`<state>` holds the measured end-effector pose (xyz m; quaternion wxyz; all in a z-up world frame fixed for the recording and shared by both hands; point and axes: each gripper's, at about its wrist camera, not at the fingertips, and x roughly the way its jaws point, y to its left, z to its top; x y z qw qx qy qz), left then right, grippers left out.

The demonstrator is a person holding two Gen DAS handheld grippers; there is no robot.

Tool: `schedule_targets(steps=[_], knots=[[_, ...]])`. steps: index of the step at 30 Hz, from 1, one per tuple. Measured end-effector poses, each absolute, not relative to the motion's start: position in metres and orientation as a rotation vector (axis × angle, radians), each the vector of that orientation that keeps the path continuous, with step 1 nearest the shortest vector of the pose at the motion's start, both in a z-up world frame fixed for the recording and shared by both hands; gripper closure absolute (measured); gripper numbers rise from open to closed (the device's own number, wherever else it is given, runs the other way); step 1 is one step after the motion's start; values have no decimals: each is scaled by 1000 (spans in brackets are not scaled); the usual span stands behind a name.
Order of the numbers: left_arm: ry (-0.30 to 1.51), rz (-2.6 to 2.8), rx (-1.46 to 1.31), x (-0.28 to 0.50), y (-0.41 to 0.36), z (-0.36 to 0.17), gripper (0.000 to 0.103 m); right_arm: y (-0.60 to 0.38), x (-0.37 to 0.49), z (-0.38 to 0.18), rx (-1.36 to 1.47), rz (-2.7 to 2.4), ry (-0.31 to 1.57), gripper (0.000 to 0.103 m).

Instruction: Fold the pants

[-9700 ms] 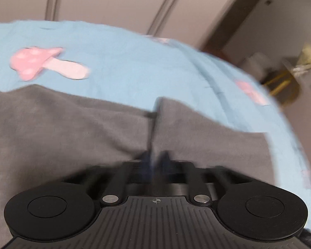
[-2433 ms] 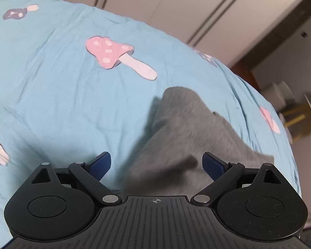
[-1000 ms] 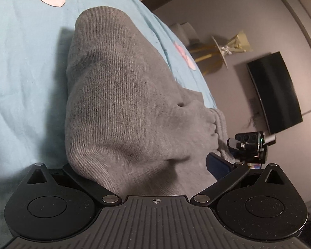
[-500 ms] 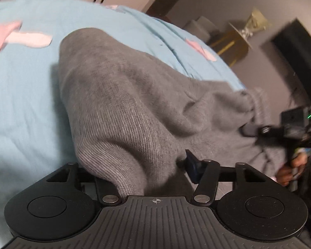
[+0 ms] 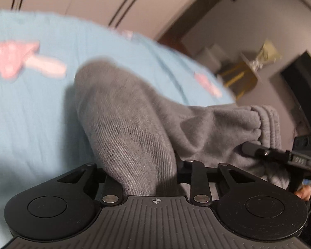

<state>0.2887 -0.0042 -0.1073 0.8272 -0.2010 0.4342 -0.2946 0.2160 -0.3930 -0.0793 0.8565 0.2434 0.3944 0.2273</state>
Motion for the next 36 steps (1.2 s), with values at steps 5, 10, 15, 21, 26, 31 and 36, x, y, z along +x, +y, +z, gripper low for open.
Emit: schedule_targets(steps=[5,10,15,21,26,31,36], knots=[[781,-571,-440,310,14,-69,78,-381,257,-54,543,484,724,43],[755,-495,-469,333,28,-64,75,-366,300,-46,571,499,652,43],[906,-56,-348,352,44,-110,24,-353,345,-65,348,243,769,14],[873,-15,-410,312,63,-121,13,-351,315,-61,141,36,654,5],[832,-125,-359,283,35,-111,6,-329,282,-58,140,123,568,3],[925,-35,-125,282,3,-129,4,-307,294,-94,-61,6,697,3],[939,240,-39,276,27,-120,5,-306,279,-88,-150,-30,676,3]])
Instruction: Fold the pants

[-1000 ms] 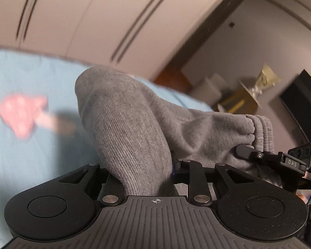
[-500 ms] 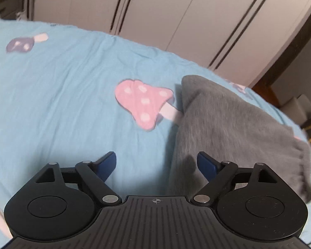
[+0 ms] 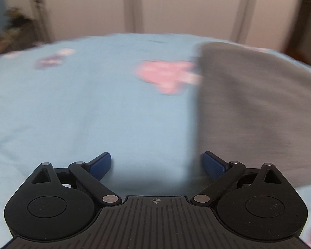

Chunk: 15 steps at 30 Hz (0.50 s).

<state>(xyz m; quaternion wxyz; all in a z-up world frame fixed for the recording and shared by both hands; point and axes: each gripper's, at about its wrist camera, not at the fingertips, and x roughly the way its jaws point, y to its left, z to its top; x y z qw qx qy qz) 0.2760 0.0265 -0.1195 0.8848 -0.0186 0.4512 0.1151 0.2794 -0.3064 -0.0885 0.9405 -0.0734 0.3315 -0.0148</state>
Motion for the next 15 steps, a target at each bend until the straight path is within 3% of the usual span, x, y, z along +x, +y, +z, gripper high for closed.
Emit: schedule_targets(steps=[7,15], knots=[[893,182,-188,206,31,-96,3,-290,196,-72,-210,-80,601,3],[1010,39,-157,150,-47,-107,3,-299,122,-119,76,-247,892,3]])
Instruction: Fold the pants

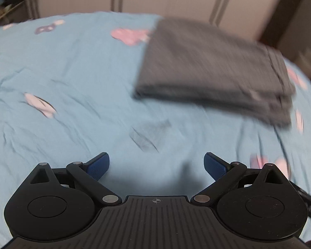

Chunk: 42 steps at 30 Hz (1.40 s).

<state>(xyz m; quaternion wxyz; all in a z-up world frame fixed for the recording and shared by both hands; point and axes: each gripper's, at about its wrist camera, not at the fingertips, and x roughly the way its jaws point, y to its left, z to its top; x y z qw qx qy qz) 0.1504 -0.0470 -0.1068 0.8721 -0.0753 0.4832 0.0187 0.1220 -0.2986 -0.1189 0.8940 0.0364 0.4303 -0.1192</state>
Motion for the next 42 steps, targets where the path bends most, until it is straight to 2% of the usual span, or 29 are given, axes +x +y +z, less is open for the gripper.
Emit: schedule_targets(steps=[2,7,14,21,32,42], knots=[[1033,61,-75,142,-64,-111,3,-303,113,-126,115,-281,984,3],[1002,79,14,120,-76,-97,2,-297,79,-116,79,-274,911,3],[1039,95,65,100,-77,-92,2,-285,64,-106,153,-180,1014,3],[1118,80,106,108,-73,-70,2,-273,74,-85,132,-198,1010,3],[1025,60,97,122,-69,-6,2,-246,110,-13,110,-116,921,3],[1048,34,98,138,-71,-4,2,-234,127,6,114,-60,934,3]])
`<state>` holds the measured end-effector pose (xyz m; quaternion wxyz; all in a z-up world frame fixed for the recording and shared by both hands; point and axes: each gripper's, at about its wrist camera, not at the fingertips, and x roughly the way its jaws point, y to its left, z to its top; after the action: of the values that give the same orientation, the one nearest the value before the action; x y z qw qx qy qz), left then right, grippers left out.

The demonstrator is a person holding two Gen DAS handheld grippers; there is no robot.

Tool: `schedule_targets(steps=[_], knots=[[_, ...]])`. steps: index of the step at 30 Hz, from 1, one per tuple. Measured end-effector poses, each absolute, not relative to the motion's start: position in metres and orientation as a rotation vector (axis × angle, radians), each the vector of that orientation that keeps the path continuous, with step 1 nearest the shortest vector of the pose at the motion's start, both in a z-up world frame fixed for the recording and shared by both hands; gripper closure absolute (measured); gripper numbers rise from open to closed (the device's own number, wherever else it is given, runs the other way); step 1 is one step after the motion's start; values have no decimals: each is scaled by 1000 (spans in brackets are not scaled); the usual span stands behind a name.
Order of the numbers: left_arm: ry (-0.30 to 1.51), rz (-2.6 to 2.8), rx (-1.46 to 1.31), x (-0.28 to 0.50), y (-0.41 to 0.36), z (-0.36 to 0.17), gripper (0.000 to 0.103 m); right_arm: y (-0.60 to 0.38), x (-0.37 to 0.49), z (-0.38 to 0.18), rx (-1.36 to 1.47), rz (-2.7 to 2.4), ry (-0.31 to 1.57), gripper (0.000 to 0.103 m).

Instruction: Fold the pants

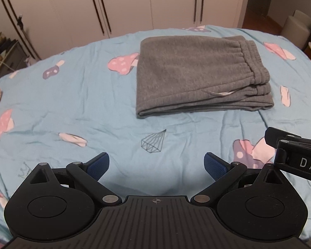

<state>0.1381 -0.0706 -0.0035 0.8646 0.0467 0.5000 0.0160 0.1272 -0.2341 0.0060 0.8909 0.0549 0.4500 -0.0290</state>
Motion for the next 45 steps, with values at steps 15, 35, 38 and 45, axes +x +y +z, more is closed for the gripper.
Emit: schedule_targets(steps=[15,35,38,45], knots=[[1058,69,79,151,-67,-1,2,-236,139,2,72,-86,963,3],[1033,82,122,150,-72,1,2,-238,138,1,75,-86,975,3],[1031,82,123,150,-72,1,2,-238,138,1,75,-86,976,3],[1022,81,137,150,-74,3,2,-237,137,2,67,-88,978,3]])
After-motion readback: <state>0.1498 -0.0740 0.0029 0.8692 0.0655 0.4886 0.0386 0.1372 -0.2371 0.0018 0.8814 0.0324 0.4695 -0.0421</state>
